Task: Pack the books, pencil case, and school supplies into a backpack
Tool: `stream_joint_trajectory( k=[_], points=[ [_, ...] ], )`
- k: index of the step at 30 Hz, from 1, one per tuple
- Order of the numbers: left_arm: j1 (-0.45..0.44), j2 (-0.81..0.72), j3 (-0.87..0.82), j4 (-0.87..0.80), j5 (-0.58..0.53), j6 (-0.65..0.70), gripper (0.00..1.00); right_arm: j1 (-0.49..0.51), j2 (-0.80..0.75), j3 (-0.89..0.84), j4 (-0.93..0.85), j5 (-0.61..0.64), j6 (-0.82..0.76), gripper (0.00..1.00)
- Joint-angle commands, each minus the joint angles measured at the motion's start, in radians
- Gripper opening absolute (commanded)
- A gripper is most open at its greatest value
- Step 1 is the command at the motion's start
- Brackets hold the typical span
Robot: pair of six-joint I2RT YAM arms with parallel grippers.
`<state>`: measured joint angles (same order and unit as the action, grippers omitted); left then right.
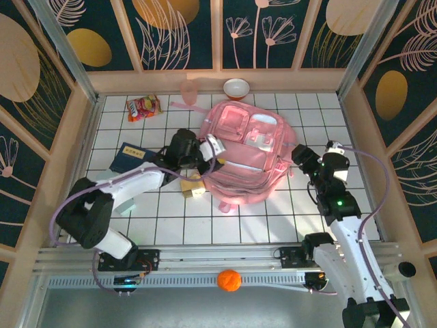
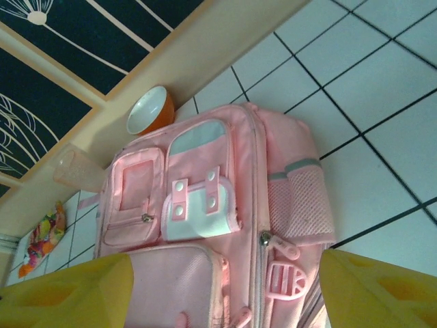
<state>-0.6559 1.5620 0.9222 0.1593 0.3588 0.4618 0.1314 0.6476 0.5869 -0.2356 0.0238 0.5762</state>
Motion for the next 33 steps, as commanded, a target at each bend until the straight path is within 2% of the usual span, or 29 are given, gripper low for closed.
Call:
stream_joint_trajectory(
  k=[1, 7, 13, 17, 18, 19, 21, 23, 26, 29, 33],
  points=[
    [-0.037, 0.072, 0.067, -0.077, 0.091, 0.303, 0.55, -0.004, -0.016, -0.018, 0.040, 0.044, -0.059, 0.72],
    [-0.095, 0.197, 0.135, -0.113, 0.061, 0.480, 0.68, -0.004, -0.011, -0.034, 0.087, 0.035, -0.063, 0.72],
    [-0.100, 0.292, 0.190, -0.120, 0.003, 0.511, 0.71, -0.003, -0.011, -0.055, 0.130, -0.002, -0.069, 0.73],
    [-0.101, 0.339, 0.210, -0.102, -0.019, 0.520, 0.72, -0.004, -0.014, -0.040, 0.103, 0.055, -0.073, 0.73],
    [-0.101, 0.343, 0.210, -0.095, -0.023, 0.514, 0.69, -0.004, -0.016, -0.035, 0.104, 0.069, -0.074, 0.73],
    [-0.100, 0.340, 0.209, -0.088, -0.024, 0.506, 0.59, -0.003, -0.018, -0.034, 0.107, 0.069, -0.083, 0.73],
    [-0.100, 0.303, 0.191, -0.040, 0.002, 0.466, 0.23, -0.004, -0.022, -0.030, 0.117, 0.055, -0.127, 0.72],
    [-0.095, 0.252, 0.164, 0.007, 0.050, 0.448, 0.02, -0.003, -0.017, -0.035, 0.122, 0.062, -0.162, 0.70],
    [-0.061, 0.197, 0.186, -0.022, 0.174, 0.408, 0.00, -0.005, 0.011, -0.080, 0.140, 0.068, -0.229, 0.61],
    [-0.003, 0.173, 0.251, -0.104, 0.311, 0.384, 0.00, -0.005, 0.049, -0.099, 0.155, -0.002, -0.301, 0.61],
    [0.033, 0.125, 0.298, -0.176, 0.341, 0.422, 0.00, -0.013, 0.090, -0.138, 0.228, -0.134, -0.466, 0.59]
  ],
)
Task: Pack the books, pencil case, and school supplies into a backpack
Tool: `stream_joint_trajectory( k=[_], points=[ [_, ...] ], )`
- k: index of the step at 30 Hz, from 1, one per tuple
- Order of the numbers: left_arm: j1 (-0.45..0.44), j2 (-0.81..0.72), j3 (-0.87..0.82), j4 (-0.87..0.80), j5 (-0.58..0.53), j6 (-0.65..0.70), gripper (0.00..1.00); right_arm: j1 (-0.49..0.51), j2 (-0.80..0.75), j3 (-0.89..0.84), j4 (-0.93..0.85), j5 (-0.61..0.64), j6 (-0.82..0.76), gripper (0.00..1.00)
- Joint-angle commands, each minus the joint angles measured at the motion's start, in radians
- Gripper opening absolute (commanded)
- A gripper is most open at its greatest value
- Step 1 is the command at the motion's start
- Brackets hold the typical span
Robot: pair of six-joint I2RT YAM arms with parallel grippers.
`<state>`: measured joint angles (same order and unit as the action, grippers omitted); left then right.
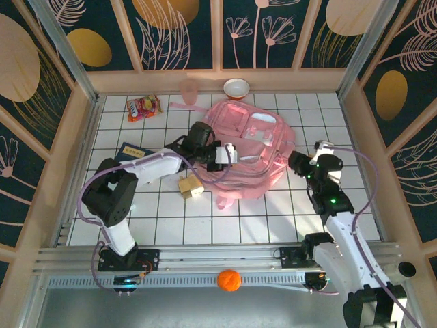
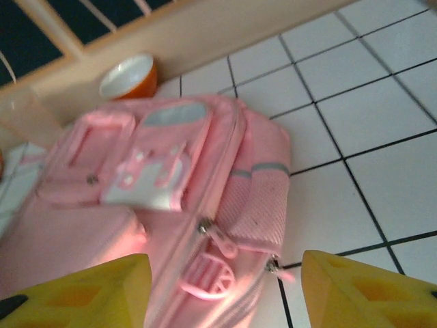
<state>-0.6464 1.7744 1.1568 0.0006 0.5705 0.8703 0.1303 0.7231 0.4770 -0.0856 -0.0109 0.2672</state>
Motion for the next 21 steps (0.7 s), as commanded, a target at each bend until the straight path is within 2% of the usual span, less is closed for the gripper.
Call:
stream_joint_trajectory(
  k=[1, 6, 7, 12, 18, 21],
  points=[
    [0.030, -0.094, 0.069, -0.022, 0.137, 0.013, 0.00, -0.016, 0.020, -0.037, 0.098, -0.129, -0.201, 0.59],
    [0.080, -0.116, 0.110, -0.044, 0.218, -0.013, 0.00, -0.047, 0.020, -0.081, 0.164, -0.292, -0.494, 0.54],
    [0.088, -0.120, 0.117, -0.047, 0.230, -0.014, 0.00, -0.061, 0.024, -0.088, 0.179, -0.319, -0.523, 0.52],
    [0.133, -0.133, 0.148, -0.050, 0.272, -0.023, 0.00, -0.121, 0.109, -0.114, 0.240, -0.396, -0.622, 0.51],
    [0.172, -0.130, 0.183, -0.053, 0.320, -0.023, 0.00, -0.151, 0.281, -0.038, 0.109, -0.451, -0.907, 0.49],
    [0.180, -0.114, 0.213, -0.062, 0.340, -0.019, 0.00, -0.175, 0.357, -0.003, 0.066, -0.502, -0.996, 0.49]
  ],
)
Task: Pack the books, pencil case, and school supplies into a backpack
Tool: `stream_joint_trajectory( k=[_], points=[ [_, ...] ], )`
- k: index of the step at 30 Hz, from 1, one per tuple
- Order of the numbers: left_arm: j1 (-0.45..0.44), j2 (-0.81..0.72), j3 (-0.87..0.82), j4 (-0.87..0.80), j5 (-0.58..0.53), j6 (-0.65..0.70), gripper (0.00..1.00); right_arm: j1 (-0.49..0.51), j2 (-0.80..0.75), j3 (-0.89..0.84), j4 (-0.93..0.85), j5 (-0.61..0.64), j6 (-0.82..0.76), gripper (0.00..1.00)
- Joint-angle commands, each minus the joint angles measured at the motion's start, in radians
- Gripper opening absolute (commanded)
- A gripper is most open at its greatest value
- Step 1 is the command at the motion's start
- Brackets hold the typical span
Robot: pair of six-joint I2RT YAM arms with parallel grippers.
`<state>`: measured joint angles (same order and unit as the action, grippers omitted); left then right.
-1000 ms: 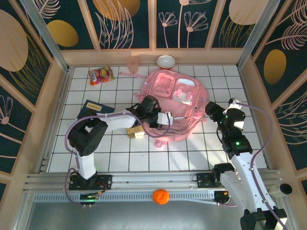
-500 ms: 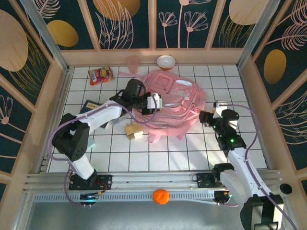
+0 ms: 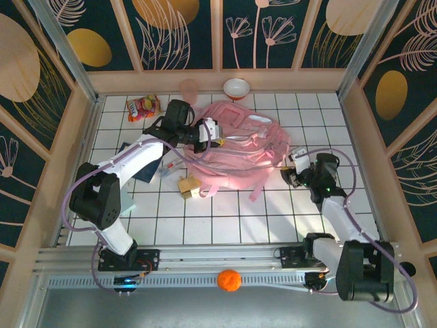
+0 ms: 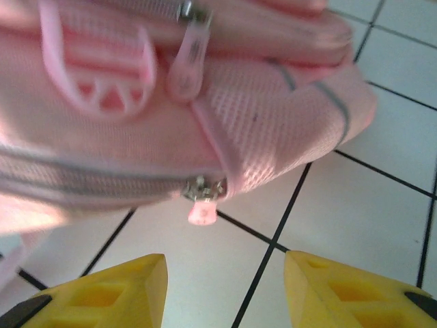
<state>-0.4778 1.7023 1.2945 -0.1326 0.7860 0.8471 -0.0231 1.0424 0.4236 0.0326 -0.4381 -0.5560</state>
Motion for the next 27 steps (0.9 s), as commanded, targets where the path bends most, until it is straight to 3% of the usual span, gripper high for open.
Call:
stream_joint_trajectory(
  k=[1, 14, 22, 27],
  points=[
    [0.012, -0.037, 0.084, 0.071, 0.130, 0.006, 0.00, -0.030, 0.058, 0.061, -0.058, -0.086, -0.196, 0.49],
    [0.015, 0.004, 0.129, 0.078, 0.186, 0.008, 0.00, -0.070, 0.233, 0.074, 0.197, -0.313, -0.200, 0.50],
    [0.016, 0.005, 0.126, 0.077, 0.183, 0.015, 0.00, -0.076, 0.250, 0.113, 0.124, -0.383, -0.255, 0.42],
    [0.014, 0.005, 0.121, 0.082, 0.183, 0.016, 0.00, -0.097, 0.226, 0.107, 0.119, -0.425, -0.251, 0.31]
  ],
)
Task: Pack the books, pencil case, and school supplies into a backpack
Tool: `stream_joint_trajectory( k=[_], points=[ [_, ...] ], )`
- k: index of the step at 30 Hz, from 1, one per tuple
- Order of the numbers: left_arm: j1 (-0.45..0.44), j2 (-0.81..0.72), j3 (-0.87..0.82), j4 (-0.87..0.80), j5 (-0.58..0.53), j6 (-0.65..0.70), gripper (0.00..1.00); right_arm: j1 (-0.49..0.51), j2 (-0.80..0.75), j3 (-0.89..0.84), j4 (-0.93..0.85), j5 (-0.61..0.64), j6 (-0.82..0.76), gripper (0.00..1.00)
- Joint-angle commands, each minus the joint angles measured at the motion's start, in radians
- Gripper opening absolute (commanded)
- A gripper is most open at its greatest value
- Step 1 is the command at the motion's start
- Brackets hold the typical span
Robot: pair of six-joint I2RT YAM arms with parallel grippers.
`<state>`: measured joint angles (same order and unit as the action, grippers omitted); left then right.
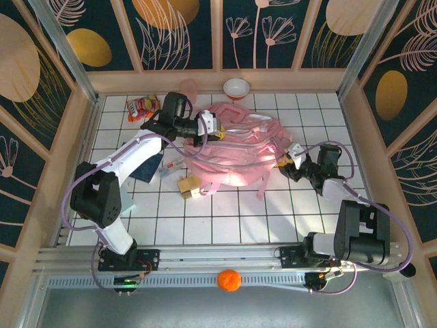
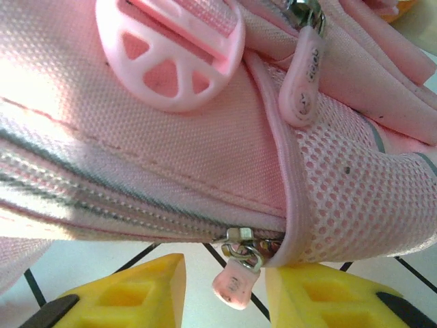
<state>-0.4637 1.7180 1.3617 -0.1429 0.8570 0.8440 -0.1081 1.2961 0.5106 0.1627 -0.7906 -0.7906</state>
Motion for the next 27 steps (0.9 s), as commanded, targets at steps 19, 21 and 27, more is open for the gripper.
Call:
stream_joint_trajectory(
  k=[19, 21, 27],
  points=[
    [-0.001, -0.019, -0.006, 0.230, 0.062, -0.112, 0.00, -0.022, -0.038, 0.062, -0.018, -0.156, 0.103, 0.00],
    [-0.006, -0.033, -0.047, 0.322, -0.013, -0.183, 0.00, -0.004, -0.061, 0.071, -0.058, -0.159, 0.107, 0.00],
    [-0.042, -0.043, -0.082, 0.351, -0.232, -0.194, 0.00, 0.077, -0.132, 0.134, -0.237, -0.153, 0.113, 0.00]
  ],
)
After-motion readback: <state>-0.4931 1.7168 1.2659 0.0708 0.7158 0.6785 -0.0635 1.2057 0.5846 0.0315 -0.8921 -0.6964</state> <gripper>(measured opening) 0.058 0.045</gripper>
